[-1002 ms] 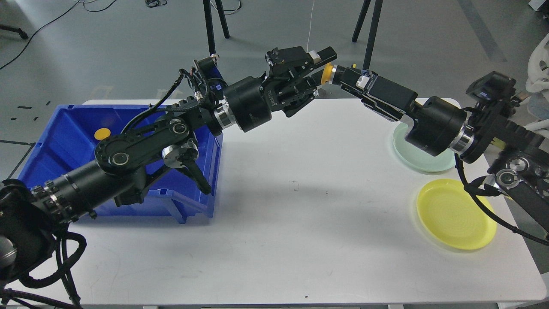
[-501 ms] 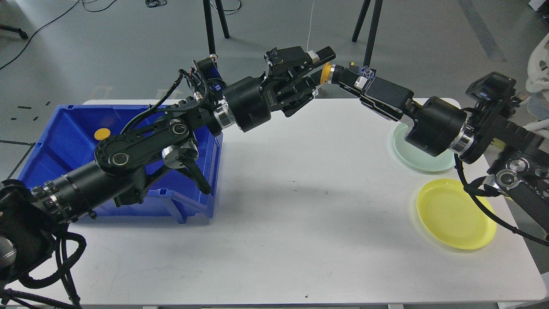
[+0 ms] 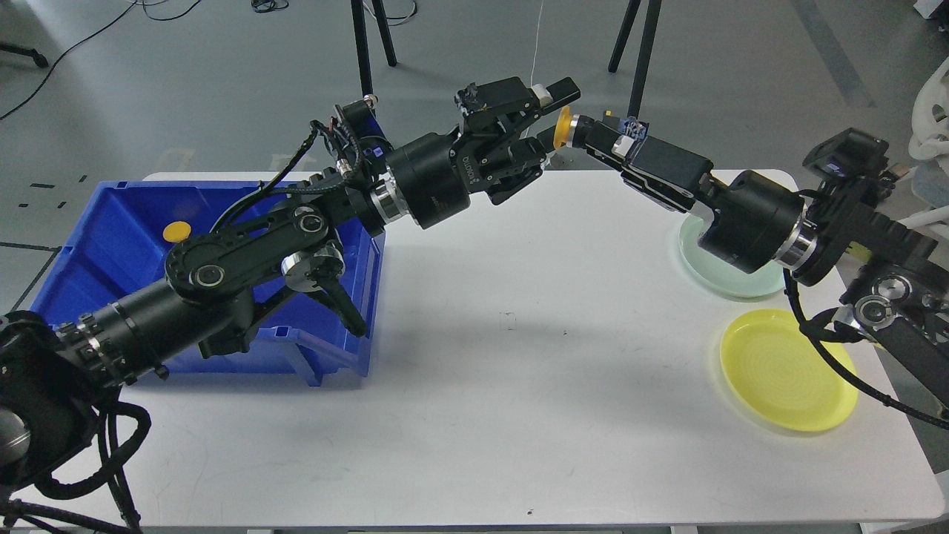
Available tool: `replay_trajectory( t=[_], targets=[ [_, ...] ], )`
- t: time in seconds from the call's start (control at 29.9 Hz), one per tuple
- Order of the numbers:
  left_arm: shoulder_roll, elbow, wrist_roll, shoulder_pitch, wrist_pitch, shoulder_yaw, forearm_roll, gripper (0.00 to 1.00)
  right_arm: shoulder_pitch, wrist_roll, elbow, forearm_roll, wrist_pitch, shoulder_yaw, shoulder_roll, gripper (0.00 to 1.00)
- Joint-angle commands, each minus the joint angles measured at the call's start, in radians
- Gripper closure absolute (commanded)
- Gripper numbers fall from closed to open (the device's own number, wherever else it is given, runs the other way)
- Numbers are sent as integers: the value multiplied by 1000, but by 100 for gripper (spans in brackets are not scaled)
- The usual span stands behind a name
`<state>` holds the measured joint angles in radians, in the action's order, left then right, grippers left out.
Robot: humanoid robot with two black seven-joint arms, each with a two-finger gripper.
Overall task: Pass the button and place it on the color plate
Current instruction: 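Open the left gripper and pull the right gripper away with the button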
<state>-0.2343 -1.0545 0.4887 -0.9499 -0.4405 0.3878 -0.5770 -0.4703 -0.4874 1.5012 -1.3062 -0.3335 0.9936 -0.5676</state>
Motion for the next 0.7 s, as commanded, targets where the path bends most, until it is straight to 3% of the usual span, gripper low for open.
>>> replay_trajectory(
  t=[0.0,0.43,0.67],
  targets=[
    [1,1,0,10,2,16,0,28,1,-1,1,1,1,0,3,90],
    [1,2,0,11,2,20,0,22,25,-1,7,2,4,28,5,92],
    [3,2,0,11,3,20,0,22,88,-1,11,24,14,161,5,93]
  ],
)
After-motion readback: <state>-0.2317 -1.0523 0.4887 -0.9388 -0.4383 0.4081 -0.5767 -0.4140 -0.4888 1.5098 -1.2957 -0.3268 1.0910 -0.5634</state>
